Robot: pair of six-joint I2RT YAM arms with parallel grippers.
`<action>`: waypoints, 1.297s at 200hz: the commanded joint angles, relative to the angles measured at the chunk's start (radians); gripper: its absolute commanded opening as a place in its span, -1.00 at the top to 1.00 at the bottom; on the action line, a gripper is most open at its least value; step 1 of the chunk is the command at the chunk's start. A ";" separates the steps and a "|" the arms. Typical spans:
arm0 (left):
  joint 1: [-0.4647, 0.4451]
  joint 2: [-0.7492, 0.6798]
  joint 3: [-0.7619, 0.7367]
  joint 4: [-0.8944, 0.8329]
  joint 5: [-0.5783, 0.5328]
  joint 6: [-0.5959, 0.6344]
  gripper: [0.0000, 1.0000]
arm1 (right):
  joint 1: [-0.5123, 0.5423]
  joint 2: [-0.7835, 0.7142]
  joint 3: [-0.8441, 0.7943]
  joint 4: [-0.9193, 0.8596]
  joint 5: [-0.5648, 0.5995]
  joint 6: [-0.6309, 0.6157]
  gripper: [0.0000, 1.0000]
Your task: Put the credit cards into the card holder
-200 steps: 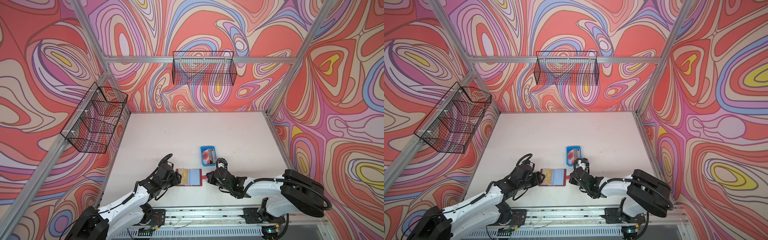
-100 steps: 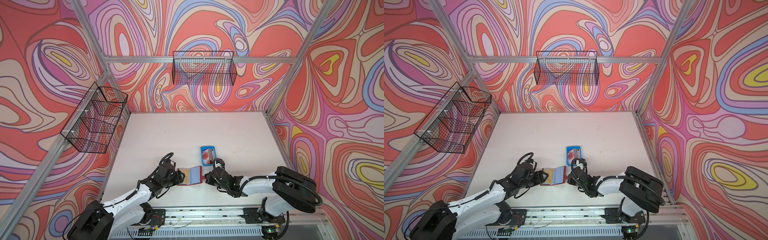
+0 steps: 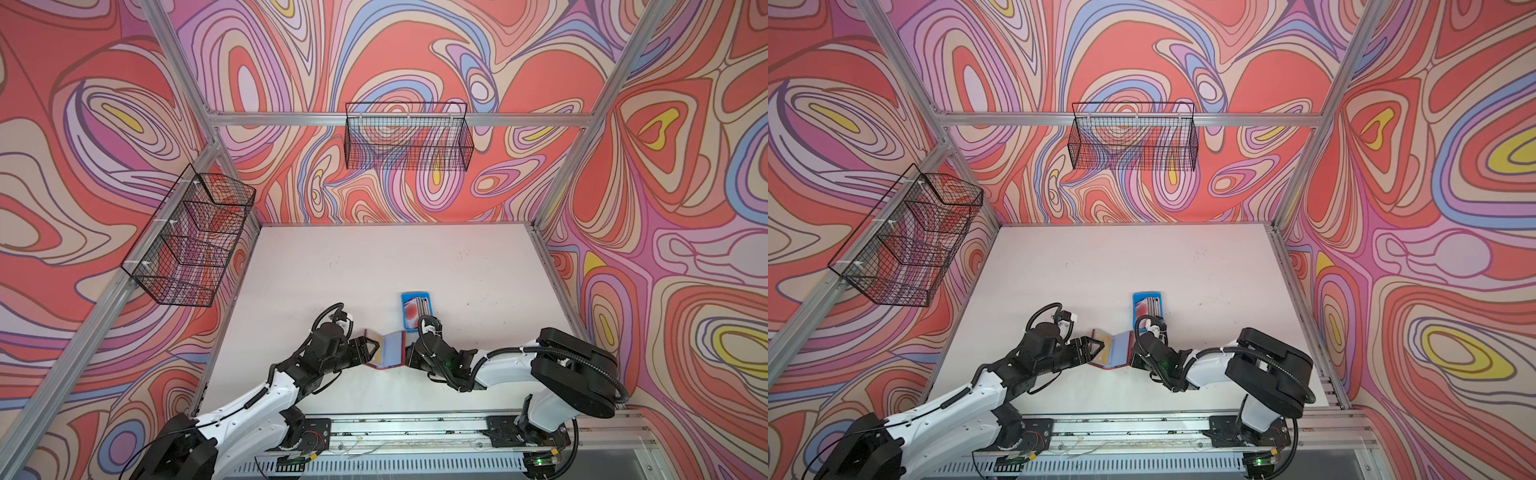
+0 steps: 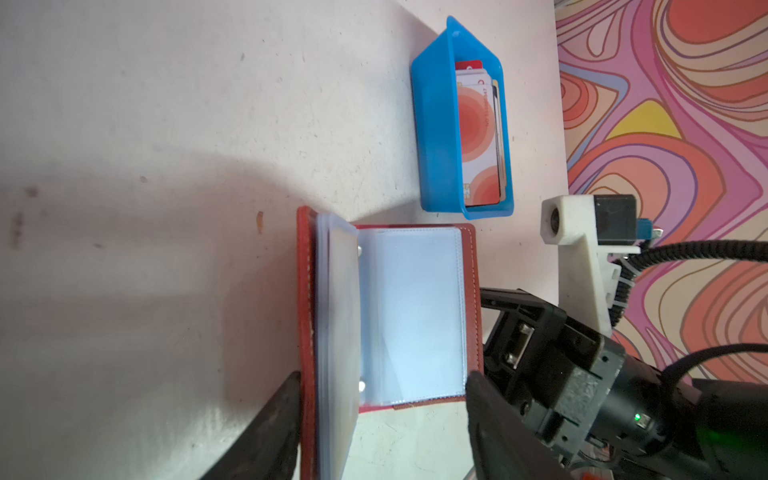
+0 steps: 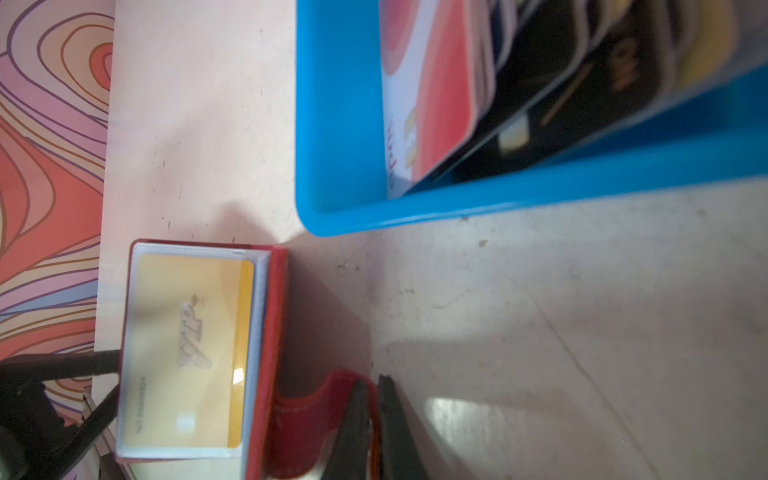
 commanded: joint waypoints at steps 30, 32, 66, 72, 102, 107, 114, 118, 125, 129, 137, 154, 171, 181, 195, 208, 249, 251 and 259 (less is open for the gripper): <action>0.005 -0.007 0.005 0.098 0.069 0.008 -0.26 | 0.023 0.034 0.031 0.017 0.003 -0.001 1.00; 0.005 -0.008 0.005 0.099 0.069 0.008 -0.26 | 0.024 0.034 0.032 0.017 0.003 -0.001 1.00; -0.009 -0.005 -0.003 0.148 0.102 -0.001 -0.27 | 0.037 0.052 0.053 0.016 0.009 -0.003 1.00; -0.016 0.001 -0.003 0.162 0.109 0.001 -0.28 | 0.040 0.059 0.060 0.014 0.009 -0.003 1.00; -0.055 0.027 0.005 0.191 0.108 0.014 -0.29 | 0.057 0.098 0.100 0.006 0.009 -0.010 1.00; -0.059 0.032 0.005 0.193 0.106 0.015 -0.29 | 0.058 0.103 0.106 0.003 0.009 -0.012 1.00; -0.060 0.039 0.003 0.197 0.106 0.014 -0.29 | 0.060 0.111 0.113 -0.001 0.009 -0.012 1.00; -0.062 0.043 0.003 0.199 0.106 0.015 -0.29 | 0.061 0.113 0.116 -0.003 0.010 -0.013 1.00; -0.064 0.050 0.002 0.202 0.106 0.017 -0.29 | 0.061 0.116 0.118 -0.006 0.011 -0.015 1.00; -0.064 0.053 -0.001 0.204 0.106 0.017 -0.29 | 0.061 0.118 0.120 -0.009 0.012 -0.015 1.00; -0.066 0.060 -0.005 0.207 0.100 0.019 -0.29 | 0.061 0.116 0.120 -0.023 0.020 -0.014 1.00; -0.065 0.076 -0.014 0.210 0.083 0.021 -0.29 | 0.061 0.093 0.115 -0.068 0.056 -0.011 1.00; -0.065 0.099 -0.023 0.226 0.070 0.022 -0.30 | 0.061 0.054 0.098 -0.095 0.085 -0.010 1.00; -0.066 0.120 -0.023 0.243 0.076 0.022 -0.31 | 0.061 0.033 0.090 -0.109 0.097 -0.010 1.00; -0.067 0.155 -0.022 0.282 0.100 0.019 -0.30 | 0.061 0.015 0.080 -0.115 0.102 -0.010 1.00; -0.070 0.184 -0.015 0.308 0.110 0.016 -0.30 | 0.061 0.009 0.075 -0.112 0.100 -0.010 1.00; -0.079 0.242 0.003 0.300 0.054 0.031 -0.29 | 0.062 -0.004 0.066 -0.138 0.124 -0.005 1.00; -0.080 0.244 0.003 0.301 0.053 0.032 -0.29 | 0.061 -0.006 0.066 -0.144 0.128 -0.006 1.00; -0.082 0.256 0.005 0.304 0.051 0.034 -0.29 | 0.061 -0.014 0.067 -0.168 0.143 -0.002 1.00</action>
